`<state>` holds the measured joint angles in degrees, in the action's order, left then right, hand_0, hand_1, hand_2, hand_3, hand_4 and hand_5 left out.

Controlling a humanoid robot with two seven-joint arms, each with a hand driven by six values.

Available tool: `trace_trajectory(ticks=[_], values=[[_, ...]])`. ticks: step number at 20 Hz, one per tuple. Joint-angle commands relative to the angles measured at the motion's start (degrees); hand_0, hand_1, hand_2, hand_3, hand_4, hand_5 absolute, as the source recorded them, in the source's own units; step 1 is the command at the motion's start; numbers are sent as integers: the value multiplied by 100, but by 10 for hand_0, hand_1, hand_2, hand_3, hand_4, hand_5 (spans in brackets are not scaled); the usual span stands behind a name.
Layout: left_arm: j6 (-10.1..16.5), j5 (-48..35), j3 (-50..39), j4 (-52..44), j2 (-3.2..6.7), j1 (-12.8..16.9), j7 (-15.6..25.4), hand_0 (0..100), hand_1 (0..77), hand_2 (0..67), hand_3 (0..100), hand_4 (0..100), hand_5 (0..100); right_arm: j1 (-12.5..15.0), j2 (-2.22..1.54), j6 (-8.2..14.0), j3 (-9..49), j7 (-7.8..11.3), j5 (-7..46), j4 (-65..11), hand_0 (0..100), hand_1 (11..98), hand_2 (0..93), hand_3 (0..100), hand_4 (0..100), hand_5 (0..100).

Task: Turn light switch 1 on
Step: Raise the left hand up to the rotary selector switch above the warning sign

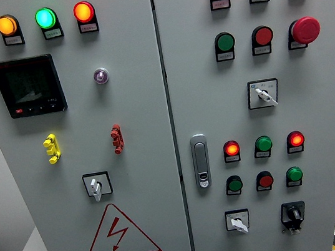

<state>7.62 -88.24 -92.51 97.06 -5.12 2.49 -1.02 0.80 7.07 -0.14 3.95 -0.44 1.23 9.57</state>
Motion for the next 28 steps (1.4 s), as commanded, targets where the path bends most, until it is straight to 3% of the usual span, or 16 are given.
trace_trajectory(ticks=[1,3,6,7,10,12,19,23,28], values=[[-400,0,-3,-20,-15,-353,-232,0,289,318,674,808,657,-1,-4,-3,0,0,0,1,0,195,0,194,191,106],[-437,0,-3,-20,-24,-512,-241,0,322,328,742,888,735,-1,-4,-3,0,0,0,-8,0,195,0,194,191,106],[-480,-9,5,-2,-33,-925,-389,0,359,343,783,937,767,-1,-4,6,0,0,0,1,0,195,0,194,191,106],[-603,-18,23,-2,-41,-1065,-573,0,365,345,787,946,773,-1,-4,6,0,0,0,1,0,195,0,194,191,106],[-1488,-27,382,-20,-68,-1443,-891,0,394,357,815,963,771,-1,-4,-3,0,0,0,1,0,195,0,194,191,106],[-1710,-62,488,-20,-85,-1567,-1013,0,424,367,828,972,765,-1,-4,6,0,0,0,-8,0,195,0,194,191,106],[-1895,-88,498,-46,-121,-2033,-1550,0,455,389,840,978,770,-1,5,-3,0,0,-9,-8,0,194,0,194,191,106],[-2316,-306,506,-37,-121,-2174,-2006,0,490,407,845,984,770,-1,-4,6,0,0,0,1,0,195,0,194,191,107],[-2467,-396,506,-46,-121,-2314,-2104,0,527,447,850,987,772,-1,5,-3,0,0,0,1,0,195,0,194,191,106]])
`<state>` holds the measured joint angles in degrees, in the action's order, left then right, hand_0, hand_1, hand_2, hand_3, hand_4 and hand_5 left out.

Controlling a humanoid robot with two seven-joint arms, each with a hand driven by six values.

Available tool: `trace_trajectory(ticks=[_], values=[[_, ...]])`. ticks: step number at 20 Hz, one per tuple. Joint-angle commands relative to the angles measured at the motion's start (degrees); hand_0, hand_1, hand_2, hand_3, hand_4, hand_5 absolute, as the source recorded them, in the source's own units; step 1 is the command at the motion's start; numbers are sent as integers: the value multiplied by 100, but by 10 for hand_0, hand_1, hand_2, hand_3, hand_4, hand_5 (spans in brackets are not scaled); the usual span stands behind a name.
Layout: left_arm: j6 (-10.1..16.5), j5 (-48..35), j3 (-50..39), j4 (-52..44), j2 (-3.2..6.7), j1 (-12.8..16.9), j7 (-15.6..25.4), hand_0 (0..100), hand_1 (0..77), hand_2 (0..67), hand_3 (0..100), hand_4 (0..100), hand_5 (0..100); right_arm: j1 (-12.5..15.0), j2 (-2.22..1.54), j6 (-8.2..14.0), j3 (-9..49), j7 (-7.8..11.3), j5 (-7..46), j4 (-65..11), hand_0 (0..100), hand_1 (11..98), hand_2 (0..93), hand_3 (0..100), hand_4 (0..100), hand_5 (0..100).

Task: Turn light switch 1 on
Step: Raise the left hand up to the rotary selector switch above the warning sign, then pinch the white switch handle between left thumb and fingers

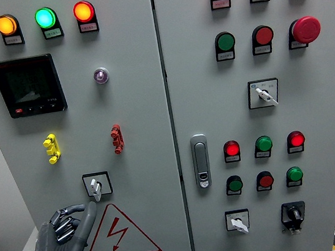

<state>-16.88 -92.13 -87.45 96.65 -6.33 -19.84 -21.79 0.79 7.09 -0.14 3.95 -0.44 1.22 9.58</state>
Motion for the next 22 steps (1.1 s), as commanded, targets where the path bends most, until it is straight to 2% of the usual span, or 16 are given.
trace_trajectory(ticks=[1,4,7,11,13,14,15,18,22], values=[[-8,-16,9,-5,0,-99,-36,0,542,449,849,985,771,1,3,-3,0,0,1,0,0,195,0,194,191,106],[-8,-304,9,-23,0,-195,-369,0,599,453,847,984,771,1,-6,5,0,0,1,0,0,195,0,194,191,106],[-17,-350,70,-67,0,-239,-440,0,618,459,841,981,770,1,3,-3,0,0,1,0,0,196,0,194,191,106],[-26,-358,114,-224,0,-485,-458,0,614,462,837,975,768,1,-6,-3,0,0,1,-8,0,195,0,194,191,106],[-157,-358,123,-287,0,-582,-484,0,613,464,836,970,763,1,-6,-3,0,0,1,0,0,195,0,194,191,106],[-227,-358,123,-295,0,-608,-528,0,612,464,835,969,760,1,3,5,0,0,1,0,0,195,0,194,191,106],[-237,-358,132,-295,0,-609,-546,0,611,464,834,969,757,1,-6,-3,0,0,1,0,0,195,0,194,191,106],[-245,-350,167,-313,0,-609,-555,0,608,465,833,968,756,1,3,5,0,0,1,-8,0,195,0,194,191,106],[-281,-358,176,-313,0,-661,-590,0,607,474,833,969,758,1,-6,-3,0,0,1,0,0,195,0,194,191,107]])
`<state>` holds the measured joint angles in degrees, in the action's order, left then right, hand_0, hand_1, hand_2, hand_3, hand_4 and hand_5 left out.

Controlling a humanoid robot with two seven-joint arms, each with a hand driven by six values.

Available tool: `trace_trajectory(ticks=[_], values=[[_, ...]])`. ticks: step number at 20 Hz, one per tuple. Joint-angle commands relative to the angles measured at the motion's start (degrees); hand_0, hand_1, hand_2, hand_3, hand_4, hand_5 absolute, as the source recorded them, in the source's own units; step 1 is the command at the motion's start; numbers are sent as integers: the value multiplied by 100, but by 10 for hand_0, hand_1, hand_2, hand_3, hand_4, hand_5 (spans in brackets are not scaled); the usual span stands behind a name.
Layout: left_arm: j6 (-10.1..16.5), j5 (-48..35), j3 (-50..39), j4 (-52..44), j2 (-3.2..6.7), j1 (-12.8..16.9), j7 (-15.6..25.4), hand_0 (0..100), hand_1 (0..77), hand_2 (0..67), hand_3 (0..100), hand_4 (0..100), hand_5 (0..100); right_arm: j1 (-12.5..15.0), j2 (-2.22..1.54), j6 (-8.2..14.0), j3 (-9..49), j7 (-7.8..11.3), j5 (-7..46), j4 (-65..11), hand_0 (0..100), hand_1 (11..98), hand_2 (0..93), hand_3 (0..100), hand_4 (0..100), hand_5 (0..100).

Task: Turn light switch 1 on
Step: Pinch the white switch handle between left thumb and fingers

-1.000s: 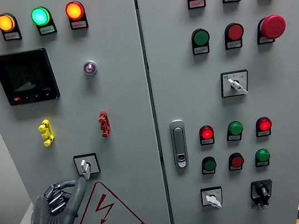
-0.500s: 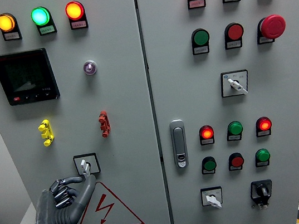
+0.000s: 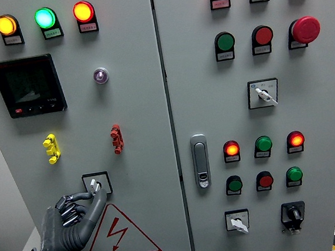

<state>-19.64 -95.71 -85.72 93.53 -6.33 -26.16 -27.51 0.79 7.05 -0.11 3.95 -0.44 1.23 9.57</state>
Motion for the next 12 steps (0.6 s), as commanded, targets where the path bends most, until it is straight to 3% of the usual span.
trace_trajectory(ticks=[1,12], values=[[-5,0,2,-1,0,-73,-87,0,607,480,833,969,758,0,-1,2,0,0,0,1,0,195,0,194,191,107],[-5,0,55,-1,-18,-187,-597,0,578,517,833,973,765,0,7,2,0,0,0,1,0,195,0,194,191,107]])
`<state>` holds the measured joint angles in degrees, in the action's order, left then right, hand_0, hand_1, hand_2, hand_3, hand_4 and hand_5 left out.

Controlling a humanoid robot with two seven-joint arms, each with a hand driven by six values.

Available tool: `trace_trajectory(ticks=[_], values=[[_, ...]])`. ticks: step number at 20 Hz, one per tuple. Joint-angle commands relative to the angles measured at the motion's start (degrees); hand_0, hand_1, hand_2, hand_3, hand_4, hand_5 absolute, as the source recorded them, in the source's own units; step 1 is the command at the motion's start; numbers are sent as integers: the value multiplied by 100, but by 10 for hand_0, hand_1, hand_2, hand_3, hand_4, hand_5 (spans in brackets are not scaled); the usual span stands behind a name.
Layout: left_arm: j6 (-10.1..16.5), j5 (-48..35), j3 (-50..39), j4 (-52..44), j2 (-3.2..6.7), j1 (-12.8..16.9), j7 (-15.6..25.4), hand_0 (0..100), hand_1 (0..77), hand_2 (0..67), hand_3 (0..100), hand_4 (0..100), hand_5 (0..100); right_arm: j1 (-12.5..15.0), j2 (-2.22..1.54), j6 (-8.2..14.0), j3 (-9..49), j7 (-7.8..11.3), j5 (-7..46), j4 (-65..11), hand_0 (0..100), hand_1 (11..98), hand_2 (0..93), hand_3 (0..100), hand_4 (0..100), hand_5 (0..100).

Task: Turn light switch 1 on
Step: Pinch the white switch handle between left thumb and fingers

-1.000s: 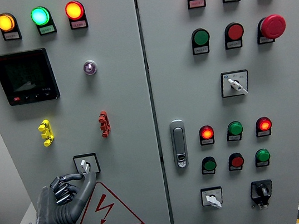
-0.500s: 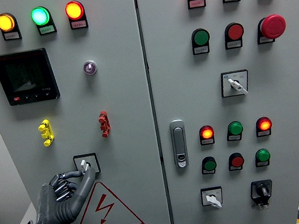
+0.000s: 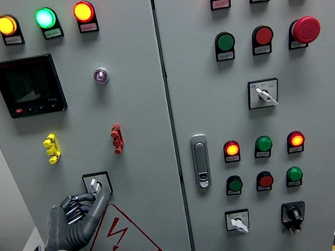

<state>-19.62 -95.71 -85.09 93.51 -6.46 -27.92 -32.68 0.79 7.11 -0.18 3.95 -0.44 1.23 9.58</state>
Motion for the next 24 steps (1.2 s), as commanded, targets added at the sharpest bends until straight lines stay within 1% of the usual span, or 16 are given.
trace_trajectory(ticks=[1,2,3,5,6,7,9,13,15,17,18,19,20,21,23,24], values=[[-6,0,-7,0,-13,-12,-90,0,574,520,833,973,765,0,1,1,0,0,0,0,0,195,0,194,191,107],[-6,0,-7,0,-5,-12,-98,0,569,524,833,973,764,0,1,9,0,0,0,0,0,195,0,194,191,107],[-15,0,1,0,-13,-20,-116,0,567,526,833,973,764,0,-8,1,0,0,0,0,0,195,0,194,191,107],[-15,0,-7,0,-13,-20,-203,0,559,533,833,973,762,0,1,9,0,0,0,0,0,195,0,194,191,107],[-24,-9,-7,0,-13,-29,-213,0,557,535,833,973,762,0,-8,1,0,0,0,0,0,195,0,194,191,107],[-33,-9,-7,0,-13,-55,-213,0,554,537,832,972,761,0,1,1,0,0,0,0,0,195,0,194,191,107],[-33,-9,-7,-9,-13,-73,-221,0,551,540,832,972,761,0,-8,1,0,0,0,0,0,195,0,194,191,107],[-33,-9,-7,-70,-31,-152,-230,0,545,545,832,971,759,0,-8,1,0,0,0,0,0,195,0,194,191,106],[-33,-18,-7,-88,-31,-170,-265,0,541,547,832,970,758,0,1,1,0,0,0,0,0,195,0,194,191,106],[-33,-18,-7,-88,-31,-179,-405,0,546,548,830,971,755,0,-8,9,0,0,0,0,0,195,0,194,191,106],[-33,-18,-7,-96,-31,-179,-441,0,546,549,830,971,754,0,1,1,0,0,0,0,0,195,0,194,191,106],[-33,-18,-7,-97,-31,-179,-441,0,547,550,830,970,754,0,-8,1,0,0,0,0,0,195,0,194,191,106],[-33,-18,-16,-97,-22,-187,-441,0,547,552,830,970,753,0,1,9,0,0,0,0,0,195,0,194,191,106],[-33,-18,-16,-97,-22,-205,-450,0,547,553,829,970,752,0,-8,1,0,0,0,0,0,195,0,194,191,106],[-33,-44,-42,-158,-22,-293,-450,0,546,558,829,971,750,0,-8,9,0,0,0,0,0,195,0,194,191,107],[-33,-88,-60,-184,-31,-302,-450,0,546,559,829,971,749,0,1,1,0,0,0,0,0,195,0,194,191,107]])
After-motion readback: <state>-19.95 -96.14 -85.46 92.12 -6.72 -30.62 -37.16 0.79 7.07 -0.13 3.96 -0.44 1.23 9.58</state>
